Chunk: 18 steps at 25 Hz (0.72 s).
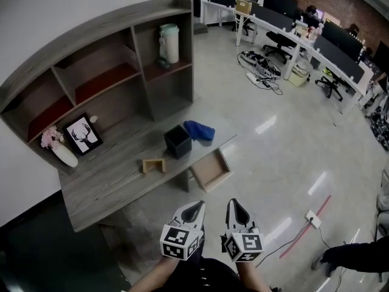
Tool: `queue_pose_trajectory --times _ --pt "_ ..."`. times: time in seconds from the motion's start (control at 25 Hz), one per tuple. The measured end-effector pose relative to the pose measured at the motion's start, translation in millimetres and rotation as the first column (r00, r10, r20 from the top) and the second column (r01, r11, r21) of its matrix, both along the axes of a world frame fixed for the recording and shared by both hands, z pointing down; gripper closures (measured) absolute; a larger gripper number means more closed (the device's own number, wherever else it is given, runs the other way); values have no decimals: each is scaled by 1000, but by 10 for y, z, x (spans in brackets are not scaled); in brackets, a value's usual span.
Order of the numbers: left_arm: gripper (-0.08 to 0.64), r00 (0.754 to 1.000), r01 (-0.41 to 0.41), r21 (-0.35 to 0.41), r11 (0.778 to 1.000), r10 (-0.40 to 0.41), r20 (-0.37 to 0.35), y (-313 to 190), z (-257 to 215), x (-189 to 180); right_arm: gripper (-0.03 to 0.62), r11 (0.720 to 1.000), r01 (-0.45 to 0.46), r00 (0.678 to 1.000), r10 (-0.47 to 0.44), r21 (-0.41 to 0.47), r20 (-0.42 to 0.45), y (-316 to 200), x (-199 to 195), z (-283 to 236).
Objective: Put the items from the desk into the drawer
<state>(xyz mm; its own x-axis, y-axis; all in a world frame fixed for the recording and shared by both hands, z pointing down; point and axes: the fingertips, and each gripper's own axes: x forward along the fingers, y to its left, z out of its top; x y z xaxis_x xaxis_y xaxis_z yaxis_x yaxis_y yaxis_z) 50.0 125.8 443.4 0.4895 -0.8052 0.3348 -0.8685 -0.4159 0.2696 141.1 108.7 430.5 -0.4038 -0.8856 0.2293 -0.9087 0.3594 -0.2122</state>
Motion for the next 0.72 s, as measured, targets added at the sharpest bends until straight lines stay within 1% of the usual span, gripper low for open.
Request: queue_pose_trajectory --times 0.32,0.72 --pt "549 1000 13 -3 1000 -13 -5 -605 -24 -102 581 1000 13 1000 -13 -2 -14 -572 -99 -35" --pt "549 1000 21 -14 1000 -21 -20 -1208 -4 -249 581 1000 8 1000 -8 -18 -24 -1150 -210 -3"
